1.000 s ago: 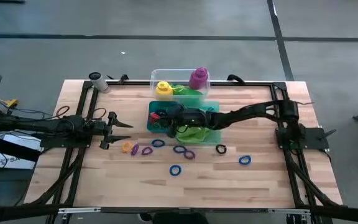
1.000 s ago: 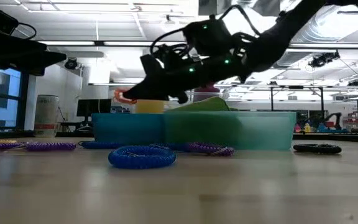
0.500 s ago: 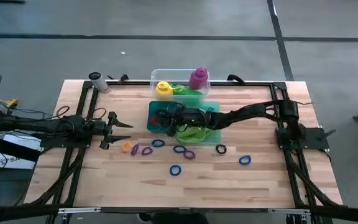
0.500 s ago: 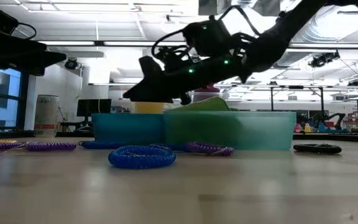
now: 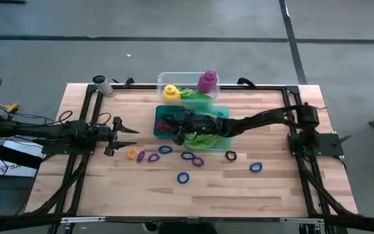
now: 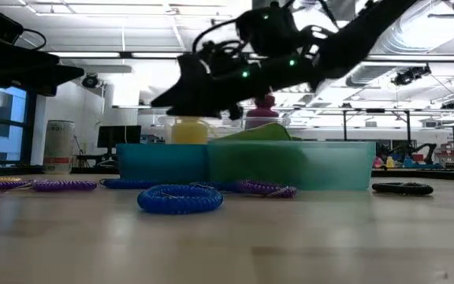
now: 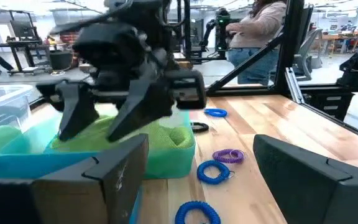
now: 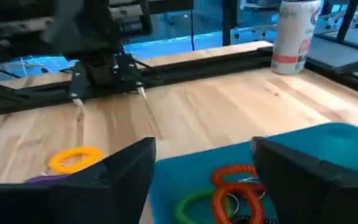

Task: Pick & Place Sports Items
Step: Put the blue spring keychain into the blue bin

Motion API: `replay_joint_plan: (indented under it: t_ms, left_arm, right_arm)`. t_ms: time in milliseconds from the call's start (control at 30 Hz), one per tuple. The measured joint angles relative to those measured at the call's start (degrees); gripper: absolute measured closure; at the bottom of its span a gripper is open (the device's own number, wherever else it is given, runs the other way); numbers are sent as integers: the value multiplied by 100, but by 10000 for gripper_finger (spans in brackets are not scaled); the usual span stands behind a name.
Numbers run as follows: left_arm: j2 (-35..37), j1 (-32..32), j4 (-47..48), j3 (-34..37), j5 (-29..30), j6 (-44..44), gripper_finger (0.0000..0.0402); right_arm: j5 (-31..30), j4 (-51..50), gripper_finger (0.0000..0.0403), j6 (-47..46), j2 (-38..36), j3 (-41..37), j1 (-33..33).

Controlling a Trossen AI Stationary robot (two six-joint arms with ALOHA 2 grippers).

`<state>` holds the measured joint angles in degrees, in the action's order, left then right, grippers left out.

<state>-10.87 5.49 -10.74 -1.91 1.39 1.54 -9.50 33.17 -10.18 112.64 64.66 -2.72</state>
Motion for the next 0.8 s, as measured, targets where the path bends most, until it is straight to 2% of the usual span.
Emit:
replay_joint_plan:
  t_ms: [267, 467, 700, 800]
  left_arm:
    - [2, -1, -2, 0, 0, 0, 165]
    - [0, 1, 0, 0, 0, 0, 165]
    - [2, -1, 0, 2, -2, 0, 165]
    - [1, 0, 0, 2, 0, -1, 165]
  right_arm:
    - [161, -942, 203, -8, -804, 2, 190]
    - [862, -1728, 216, 91, -1195, -2, 482]
    - [1777, -2221, 232, 225, -1228, -2, 933]
    - [1915, -2517, 237, 425, -1228, -2, 1164]
